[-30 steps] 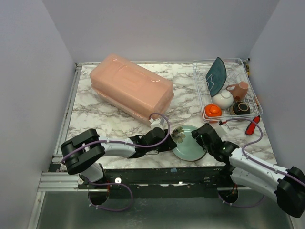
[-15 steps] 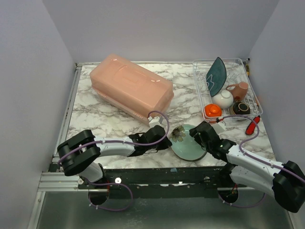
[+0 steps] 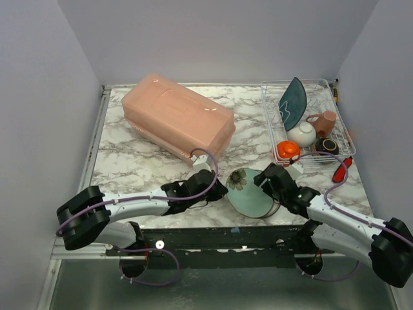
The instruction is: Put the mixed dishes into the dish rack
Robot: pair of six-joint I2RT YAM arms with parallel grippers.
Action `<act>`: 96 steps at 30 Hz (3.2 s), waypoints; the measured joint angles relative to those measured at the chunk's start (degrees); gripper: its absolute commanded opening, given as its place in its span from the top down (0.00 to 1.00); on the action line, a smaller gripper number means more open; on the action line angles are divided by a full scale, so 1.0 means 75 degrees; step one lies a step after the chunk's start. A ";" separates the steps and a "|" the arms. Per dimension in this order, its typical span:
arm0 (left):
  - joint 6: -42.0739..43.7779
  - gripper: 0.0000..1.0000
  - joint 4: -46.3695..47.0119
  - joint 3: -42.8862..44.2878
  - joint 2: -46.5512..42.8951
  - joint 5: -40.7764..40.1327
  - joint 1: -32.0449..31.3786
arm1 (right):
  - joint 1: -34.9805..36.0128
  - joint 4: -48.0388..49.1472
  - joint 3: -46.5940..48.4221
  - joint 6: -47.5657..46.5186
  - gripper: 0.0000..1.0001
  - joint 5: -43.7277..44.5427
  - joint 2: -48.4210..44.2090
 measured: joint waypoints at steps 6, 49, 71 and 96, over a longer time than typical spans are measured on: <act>-0.0169 1.00 -0.0137 -0.0204 -0.0038 -0.0082 -0.0003 | 0.0000 0.0344 -0.0029 0.0015 0.28 -0.0268 0.0219; -0.1475 0.60 0.3987 -0.1276 0.1909 0.2075 0.0458 | -0.0006 0.2361 -0.0134 0.0070 0.29 -0.1081 0.1268; -0.0586 1.00 0.1087 -0.1003 -0.0061 0.1212 0.0463 | -0.0006 0.1107 0.0315 -0.0877 0.18 -0.1425 0.0801; -0.0592 0.43 0.0752 -0.1900 -0.1597 0.0382 0.0513 | -0.0020 0.3101 -0.0664 -0.0484 0.30 -0.2401 0.0982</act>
